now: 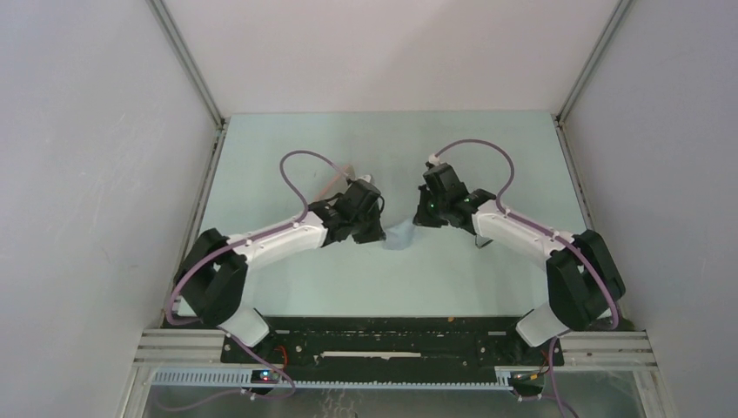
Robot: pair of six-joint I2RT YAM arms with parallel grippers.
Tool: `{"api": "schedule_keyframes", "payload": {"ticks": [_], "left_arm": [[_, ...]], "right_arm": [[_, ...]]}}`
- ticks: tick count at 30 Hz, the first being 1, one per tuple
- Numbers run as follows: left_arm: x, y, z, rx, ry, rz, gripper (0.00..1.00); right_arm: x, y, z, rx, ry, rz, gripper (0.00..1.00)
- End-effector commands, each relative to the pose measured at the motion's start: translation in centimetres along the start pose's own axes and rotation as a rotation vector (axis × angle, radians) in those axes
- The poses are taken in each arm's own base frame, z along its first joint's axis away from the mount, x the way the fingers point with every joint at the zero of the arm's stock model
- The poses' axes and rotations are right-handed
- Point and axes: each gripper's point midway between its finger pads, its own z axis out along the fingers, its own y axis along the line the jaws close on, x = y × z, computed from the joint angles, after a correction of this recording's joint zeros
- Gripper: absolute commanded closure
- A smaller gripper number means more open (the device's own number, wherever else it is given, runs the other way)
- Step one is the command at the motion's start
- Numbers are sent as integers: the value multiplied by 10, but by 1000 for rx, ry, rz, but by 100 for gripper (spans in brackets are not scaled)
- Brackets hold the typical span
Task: Organize the sunglasses
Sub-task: Pick up the glasses cleaning cloth from the center of the board, then place the glasses cleaning cloth in the sunglasses case.
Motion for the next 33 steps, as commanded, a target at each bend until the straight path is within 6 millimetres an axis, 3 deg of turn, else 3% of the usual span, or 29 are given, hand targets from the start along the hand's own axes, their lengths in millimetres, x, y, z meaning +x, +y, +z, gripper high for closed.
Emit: {"api": "schedule_keyframes", "payload": {"ticks": [1, 18, 33], "left_arm": [[-22, 11, -20, -13, -78, 13, 100], [-67, 81, -27, -185, -150, -67, 100], [-92, 111, -10, -258, -163, -125, 100]], "right_arm": [[-28, 27, 4, -48, -45, -48, 100], [-90, 94, 57, -195, -99, -115, 100], [-118, 130, 114, -259, -91, -158, 100]]}}
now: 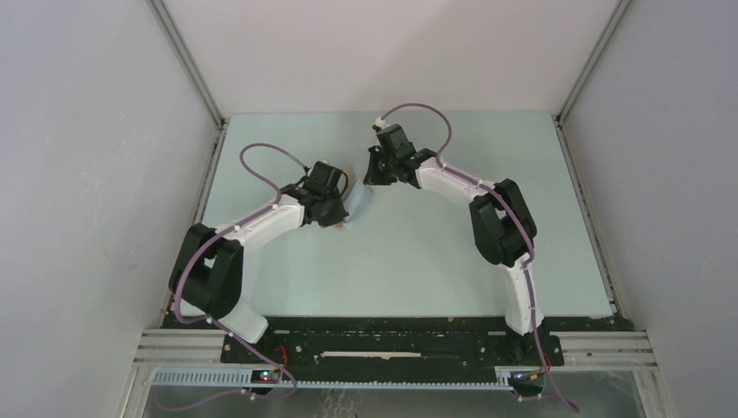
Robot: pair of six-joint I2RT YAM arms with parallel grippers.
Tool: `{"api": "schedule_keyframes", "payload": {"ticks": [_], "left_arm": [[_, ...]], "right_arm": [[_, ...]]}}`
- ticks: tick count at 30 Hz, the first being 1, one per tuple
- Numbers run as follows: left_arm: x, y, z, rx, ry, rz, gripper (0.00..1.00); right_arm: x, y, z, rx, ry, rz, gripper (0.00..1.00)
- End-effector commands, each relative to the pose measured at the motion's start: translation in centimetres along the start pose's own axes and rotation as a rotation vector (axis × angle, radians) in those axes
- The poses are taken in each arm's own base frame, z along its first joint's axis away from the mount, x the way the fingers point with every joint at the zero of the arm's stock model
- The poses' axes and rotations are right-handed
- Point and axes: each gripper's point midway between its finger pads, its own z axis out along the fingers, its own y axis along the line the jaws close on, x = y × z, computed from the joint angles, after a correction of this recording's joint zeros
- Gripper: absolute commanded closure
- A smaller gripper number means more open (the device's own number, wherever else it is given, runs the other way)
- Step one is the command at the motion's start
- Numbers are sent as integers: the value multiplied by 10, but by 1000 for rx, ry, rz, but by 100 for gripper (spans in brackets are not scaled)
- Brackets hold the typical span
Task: Organize the sunglasses
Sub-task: Place the glasses cleaning cloth in the sunglasses case.
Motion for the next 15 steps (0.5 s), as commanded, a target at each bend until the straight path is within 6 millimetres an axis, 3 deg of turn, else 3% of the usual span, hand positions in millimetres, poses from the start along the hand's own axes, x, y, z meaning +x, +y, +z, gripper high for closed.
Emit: {"api": "schedule_keyframes", "payload": {"ticks": [1, 15], "left_arm": [[-23, 2, 3, -22, -60, 5, 100], [-31, 17, 30, -91, -84, 17, 100]], "right_arm": [[-19, 16, 9, -47, -38, -52, 100], [-16, 10, 51, -44, -12, -46, 100]]}}
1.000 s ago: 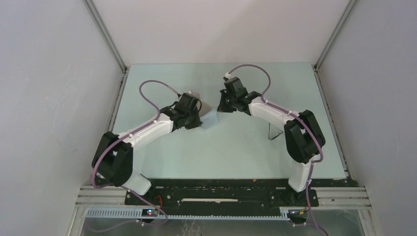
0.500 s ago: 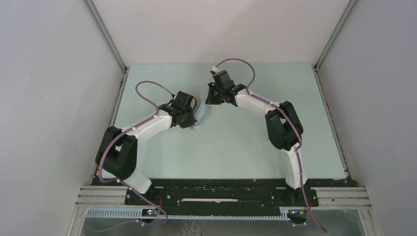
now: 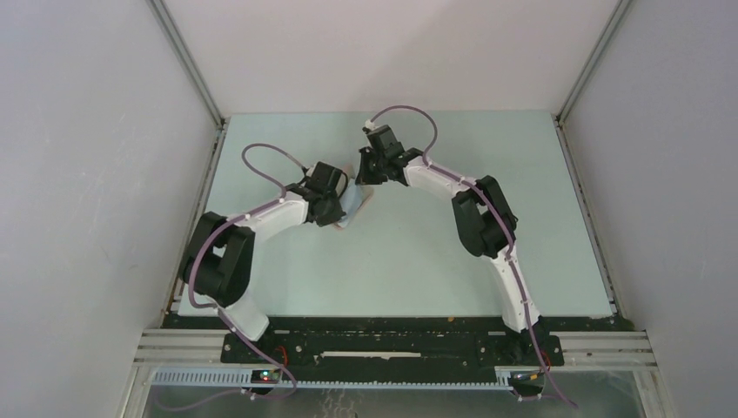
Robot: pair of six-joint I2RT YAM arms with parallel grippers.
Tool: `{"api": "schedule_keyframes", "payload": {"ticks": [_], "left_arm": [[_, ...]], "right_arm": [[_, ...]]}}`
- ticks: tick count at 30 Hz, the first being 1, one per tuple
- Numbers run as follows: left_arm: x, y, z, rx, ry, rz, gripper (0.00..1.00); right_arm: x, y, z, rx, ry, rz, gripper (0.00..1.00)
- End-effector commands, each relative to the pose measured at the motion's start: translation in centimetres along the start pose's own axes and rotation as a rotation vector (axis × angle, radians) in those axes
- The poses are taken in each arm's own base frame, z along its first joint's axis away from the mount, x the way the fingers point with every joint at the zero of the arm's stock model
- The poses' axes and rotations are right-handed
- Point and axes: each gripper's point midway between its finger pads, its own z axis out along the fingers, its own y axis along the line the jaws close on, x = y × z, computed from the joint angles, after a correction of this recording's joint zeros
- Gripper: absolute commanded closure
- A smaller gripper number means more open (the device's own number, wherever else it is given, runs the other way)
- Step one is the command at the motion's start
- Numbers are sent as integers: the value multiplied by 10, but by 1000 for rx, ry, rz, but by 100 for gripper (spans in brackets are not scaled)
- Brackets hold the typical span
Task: Organize the sunglasses
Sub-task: Place the glasses cleaning cloth in the sunglasses case.
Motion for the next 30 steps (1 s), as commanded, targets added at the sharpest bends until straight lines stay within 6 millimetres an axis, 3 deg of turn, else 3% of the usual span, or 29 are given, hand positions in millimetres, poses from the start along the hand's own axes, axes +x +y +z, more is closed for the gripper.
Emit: {"api": "schedule_keyframes", "payload": {"ticks": [1, 18, 26, 30], "left_arm": [[-26, -6, 2, -4, -72, 20, 100], [-35, -3, 26, -51, -47, 88, 100], [-26, 4, 29, -63, -19, 94, 100], [-23, 8, 28, -70, -21, 85, 98]], "right_arm": [[-15, 5, 4, -8, -37, -25, 100], [-7, -25, 22, 11, -3, 31, 100], [-6, -24, 26, -9, 8, 31, 100], [-4, -25, 27, -10, 19, 33, 94]]}}
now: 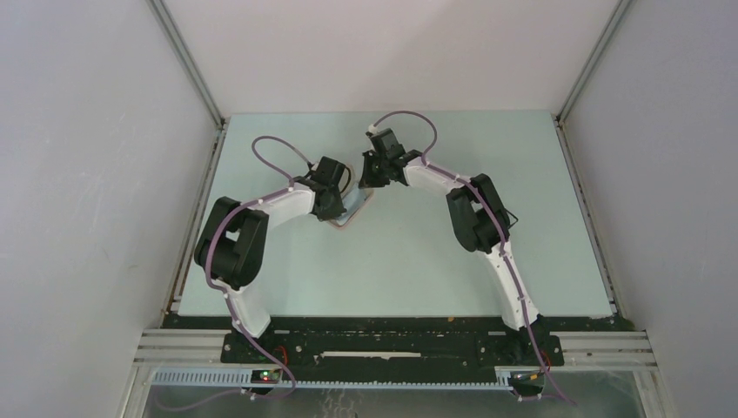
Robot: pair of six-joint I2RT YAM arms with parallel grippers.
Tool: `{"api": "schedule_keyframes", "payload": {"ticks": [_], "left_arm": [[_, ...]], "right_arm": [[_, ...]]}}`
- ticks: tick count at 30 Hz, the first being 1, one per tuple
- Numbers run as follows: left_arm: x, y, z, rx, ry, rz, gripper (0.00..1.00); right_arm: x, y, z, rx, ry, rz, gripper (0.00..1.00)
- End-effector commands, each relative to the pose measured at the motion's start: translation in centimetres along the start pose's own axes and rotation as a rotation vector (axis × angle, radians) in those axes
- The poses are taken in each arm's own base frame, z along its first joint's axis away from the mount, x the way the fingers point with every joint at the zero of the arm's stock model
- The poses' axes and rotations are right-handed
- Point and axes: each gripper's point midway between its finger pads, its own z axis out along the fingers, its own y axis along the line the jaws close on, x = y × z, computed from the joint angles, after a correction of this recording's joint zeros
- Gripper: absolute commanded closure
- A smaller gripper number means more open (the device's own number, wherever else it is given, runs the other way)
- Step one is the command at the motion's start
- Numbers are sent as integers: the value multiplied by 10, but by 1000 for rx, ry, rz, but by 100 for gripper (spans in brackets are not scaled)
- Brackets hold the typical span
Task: Organize the sunglasses
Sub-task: Place the glasses cleaning cloth in the sunglasses case.
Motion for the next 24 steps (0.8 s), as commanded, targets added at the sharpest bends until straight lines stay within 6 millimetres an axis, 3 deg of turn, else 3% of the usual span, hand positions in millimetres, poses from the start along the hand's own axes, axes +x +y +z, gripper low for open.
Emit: {"api": "schedule_keyframes", "payload": {"ticks": [1, 8, 17, 21, 24], "left_arm": [[-12, 3, -5, -12, -44, -3, 94], [-17, 1, -12, -2, -56, -19, 76], [-27, 3, -35, 2, -100, -31, 64], [-29, 2, -49, 25, -121, -33, 64], [-29, 1, -62, 37, -155, -30, 62]], "right_arm": [[-14, 6, -1, -23, -26, -7, 91], [-19, 12, -13, -30, -35, -10, 74], [-50, 28, -64, -38, -140, -25, 60], [-63, 18, -95, 3, -192, -20, 51], [-70, -8, -124, 73, -238, 9, 49]]}}
